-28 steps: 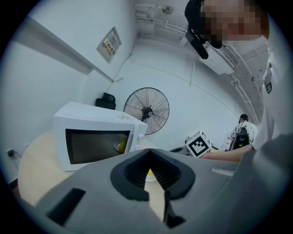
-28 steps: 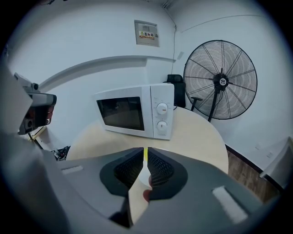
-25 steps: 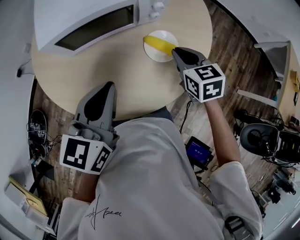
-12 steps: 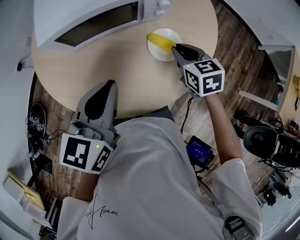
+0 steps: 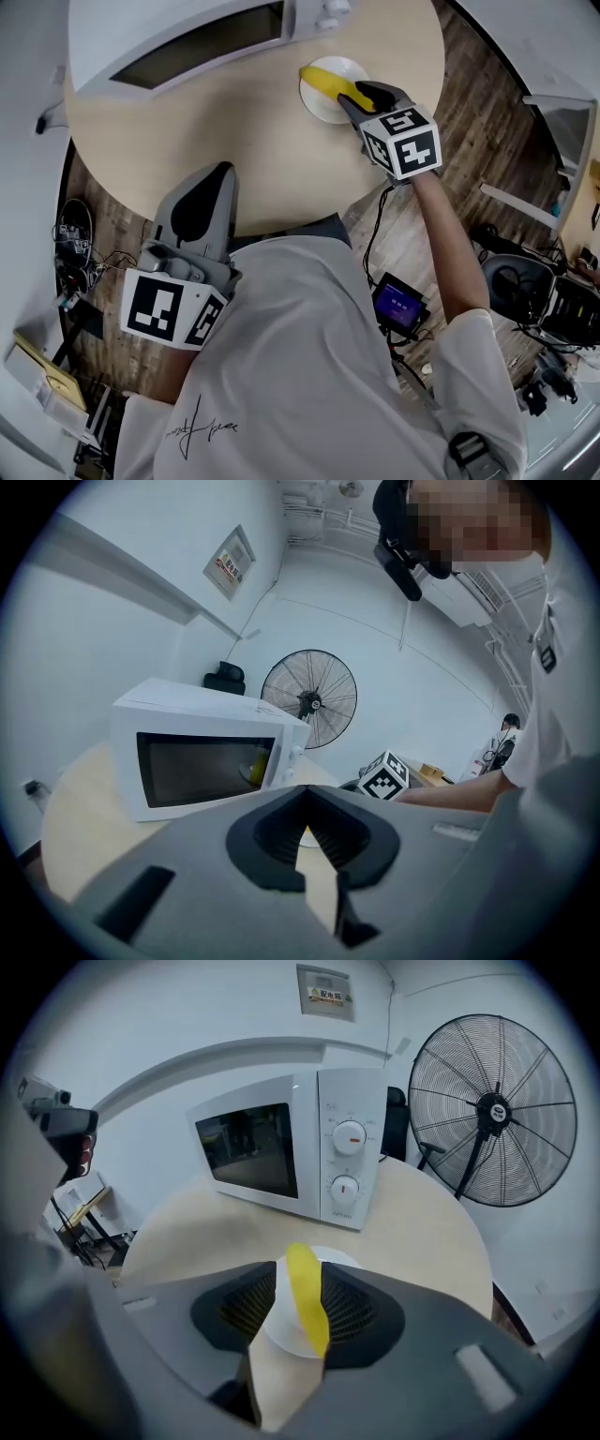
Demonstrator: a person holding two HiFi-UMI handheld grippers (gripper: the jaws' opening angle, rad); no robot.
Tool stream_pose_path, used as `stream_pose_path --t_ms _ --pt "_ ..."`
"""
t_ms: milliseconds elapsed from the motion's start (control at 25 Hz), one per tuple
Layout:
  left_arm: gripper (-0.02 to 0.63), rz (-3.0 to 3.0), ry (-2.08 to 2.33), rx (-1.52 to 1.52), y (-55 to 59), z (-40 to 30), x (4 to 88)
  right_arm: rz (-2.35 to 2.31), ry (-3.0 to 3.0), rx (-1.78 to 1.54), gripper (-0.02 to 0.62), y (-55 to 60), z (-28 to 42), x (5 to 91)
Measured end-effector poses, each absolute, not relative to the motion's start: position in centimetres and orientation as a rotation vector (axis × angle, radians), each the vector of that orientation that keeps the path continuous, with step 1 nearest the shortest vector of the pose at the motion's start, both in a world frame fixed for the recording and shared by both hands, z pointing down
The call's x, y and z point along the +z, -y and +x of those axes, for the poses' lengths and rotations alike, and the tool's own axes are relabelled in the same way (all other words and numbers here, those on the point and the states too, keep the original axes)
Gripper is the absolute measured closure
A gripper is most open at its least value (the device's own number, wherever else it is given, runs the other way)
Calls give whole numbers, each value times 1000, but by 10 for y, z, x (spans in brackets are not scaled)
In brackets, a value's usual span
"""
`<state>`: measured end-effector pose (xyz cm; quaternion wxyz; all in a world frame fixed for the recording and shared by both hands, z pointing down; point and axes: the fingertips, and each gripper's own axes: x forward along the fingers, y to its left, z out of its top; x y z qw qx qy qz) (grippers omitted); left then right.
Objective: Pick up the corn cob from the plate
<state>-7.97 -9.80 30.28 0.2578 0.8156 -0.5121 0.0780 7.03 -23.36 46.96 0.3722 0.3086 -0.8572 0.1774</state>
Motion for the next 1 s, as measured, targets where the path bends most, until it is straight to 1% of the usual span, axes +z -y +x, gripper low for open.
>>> stream_pose_path --t_ms 240,1000 --pt "614 2193 1389 223 100 -80 308 738 2158 409 417 241 68 488" --pt "614 2143 1397 236 120 -79 325 562 2063 407 364 256 61 540"
